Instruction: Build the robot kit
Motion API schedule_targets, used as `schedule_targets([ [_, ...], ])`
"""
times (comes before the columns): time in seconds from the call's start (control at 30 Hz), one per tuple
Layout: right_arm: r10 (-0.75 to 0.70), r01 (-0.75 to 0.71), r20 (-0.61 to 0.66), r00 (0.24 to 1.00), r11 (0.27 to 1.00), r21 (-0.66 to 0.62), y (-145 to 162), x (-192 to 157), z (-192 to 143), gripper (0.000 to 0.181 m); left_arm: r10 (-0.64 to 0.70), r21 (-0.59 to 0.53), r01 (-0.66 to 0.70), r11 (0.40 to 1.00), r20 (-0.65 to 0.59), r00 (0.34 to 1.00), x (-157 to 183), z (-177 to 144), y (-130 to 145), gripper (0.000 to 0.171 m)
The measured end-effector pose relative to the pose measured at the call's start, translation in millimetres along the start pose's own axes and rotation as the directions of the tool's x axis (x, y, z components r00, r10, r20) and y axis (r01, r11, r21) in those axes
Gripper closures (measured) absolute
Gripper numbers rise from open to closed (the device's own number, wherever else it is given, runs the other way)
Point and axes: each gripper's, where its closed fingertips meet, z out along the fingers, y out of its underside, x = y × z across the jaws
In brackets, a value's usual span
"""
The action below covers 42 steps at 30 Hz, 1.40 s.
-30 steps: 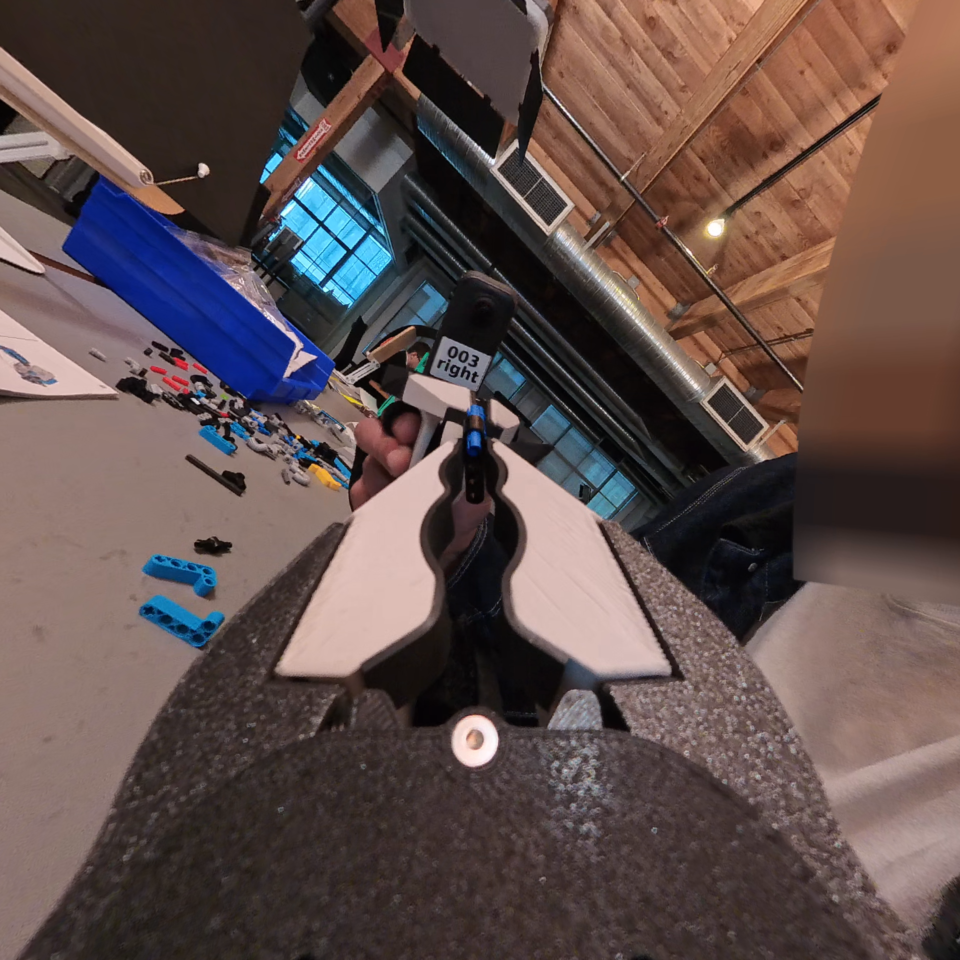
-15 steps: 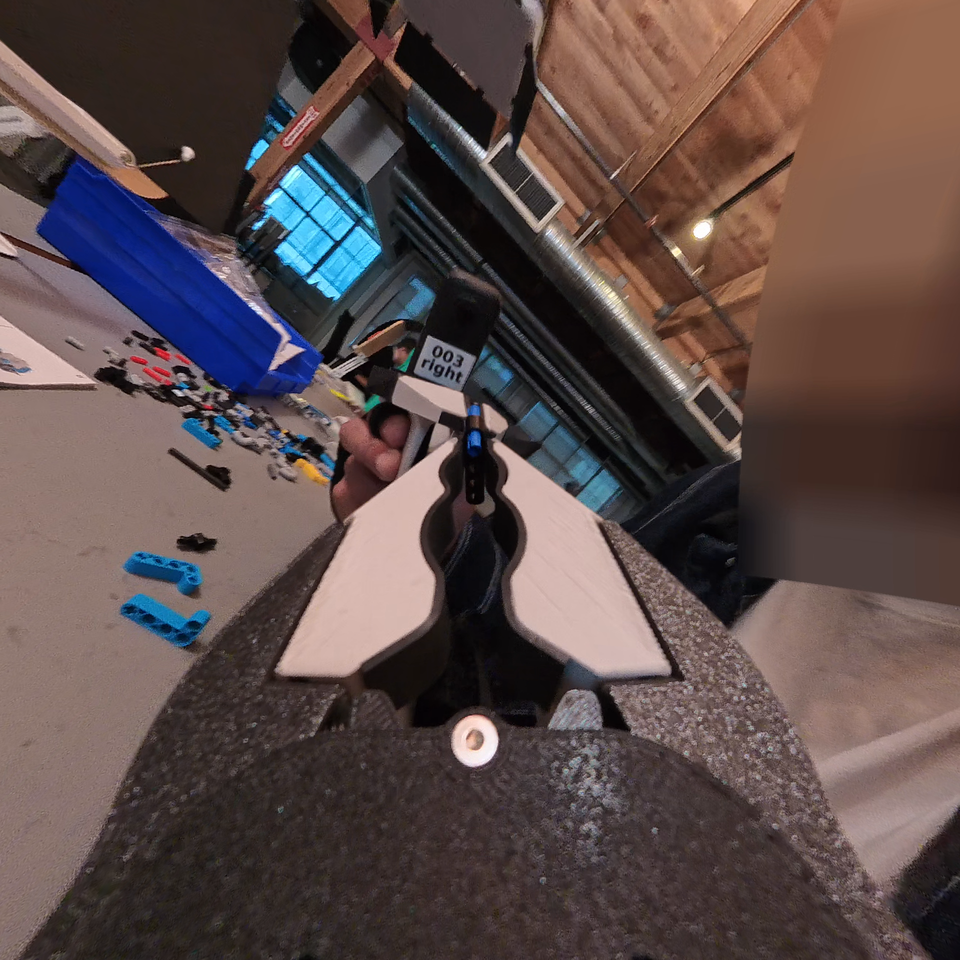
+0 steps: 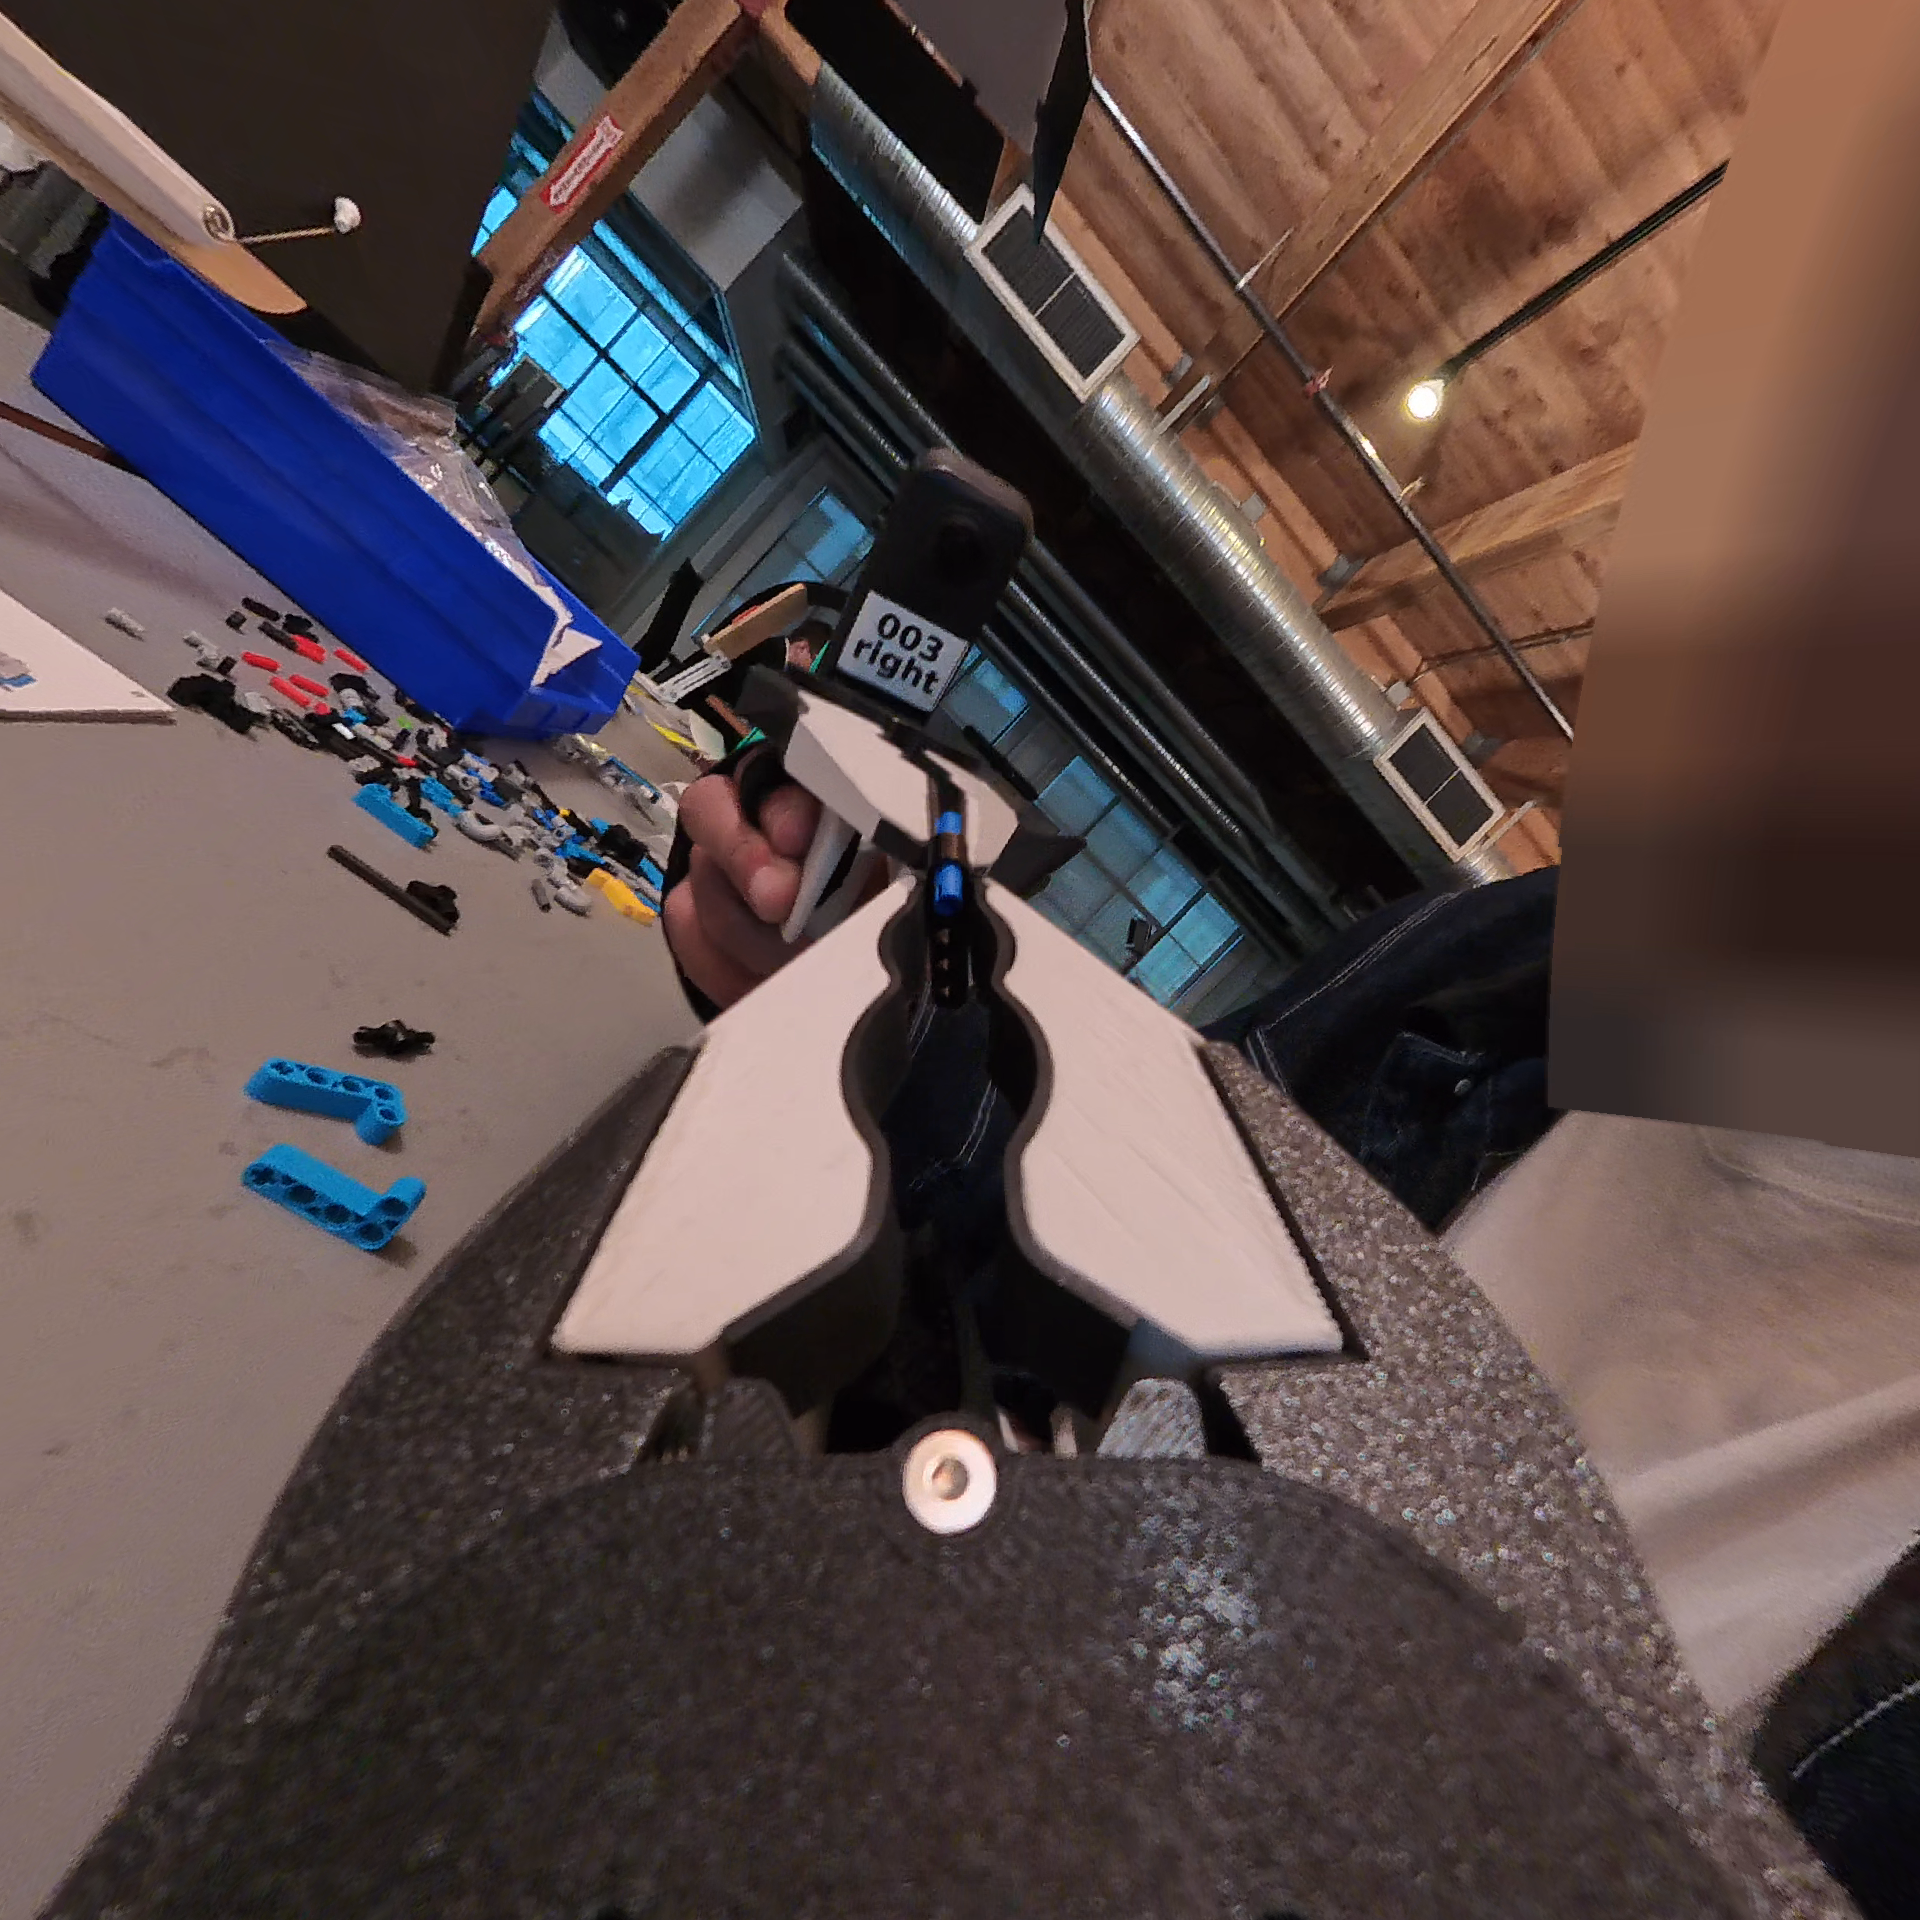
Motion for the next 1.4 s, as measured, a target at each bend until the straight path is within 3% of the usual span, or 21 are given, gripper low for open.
schedule_targets([
  [0.23,-0.012,0.013,0.013,1.0,0.997,-0.081,15.5,0.4,-5.4,0.179,-0.028,-0.075,0.03,0.997,0.035,0.999,-7.7,2.8,12.1,0.166],
  [0.47,-0.225,0.201,-0.049,0.973,0.934,-0.294,41.5,8.7,-13.7,0.178,-0.15,-0.157,0.16,0.975,0.074,0.986,-22.4,5.3,27.3,0.167],
  [0.57,-0.3,0.257,-0.064,0.952,0.894,-0.366,48.7,11.6,-17.9,0.178,-0.121,-0.21,0.147,0.967,0.132,0.984,-29.9,5.2,35.8,0.167],
  [0.83,-0.303,0.234,-0.107,0.947,0.877,-0.42,60.4,21.5,-27.4,0.178,-0.042,-0.258,0.101,0.961,0.225,0.973,-42.9,4.5,42.7,0.166],
  [0.93,-0.339,0.152,-0.192,0.921,0.766,-0.624,73.7,35.5,-68.9,0.177,0.102,-0.253,-0.036,0.967,0.255,0.961,-42.8,2.5,33.7,0.165],
  [1.03,-0.32,-0.087,-0.277,0.906,0.499,-0.862,111.0,38.3,-145.6,0.177,0.29,-0.279,-0.22,0.935,0.245,0.925,-33.1,6.9,31.6,0.165],
  [1.1,-0.339,-0.221,-0.328,0.882,0.319,-0.922,129.3,36.7,-195.4,0.176,0.33,-0.287,-0.257,0.923,0.245,0.912,-31.6,8.7,32.8,0.165],
  [1.17,-0.3,-0.304,-0.356,0.885,0.207,-0.93,146.0,28.1,-225.6,0.176,0.301,-0.257,-0.237,0.937,0.25,0.92,-31.8,6.4,28.3,0.165],
  [1.3,-0.28,-0.344,-0.342,0.897,0.044,-0.938,165.6,14.5,-261.8,0.177,0.271,-0.227,-0.215,0.95,0.251,0.929,-31.9,3.9,24.2,0.165],
  [1.4,-0.253,-0.354,-0.347,0.903,0.02,-0.935,168.8,11.7,-265.9,0.177,0.284,-0.238,-0.226,0.945,0.247,0.927,-31.0,4.9,26.2,0.165],
])
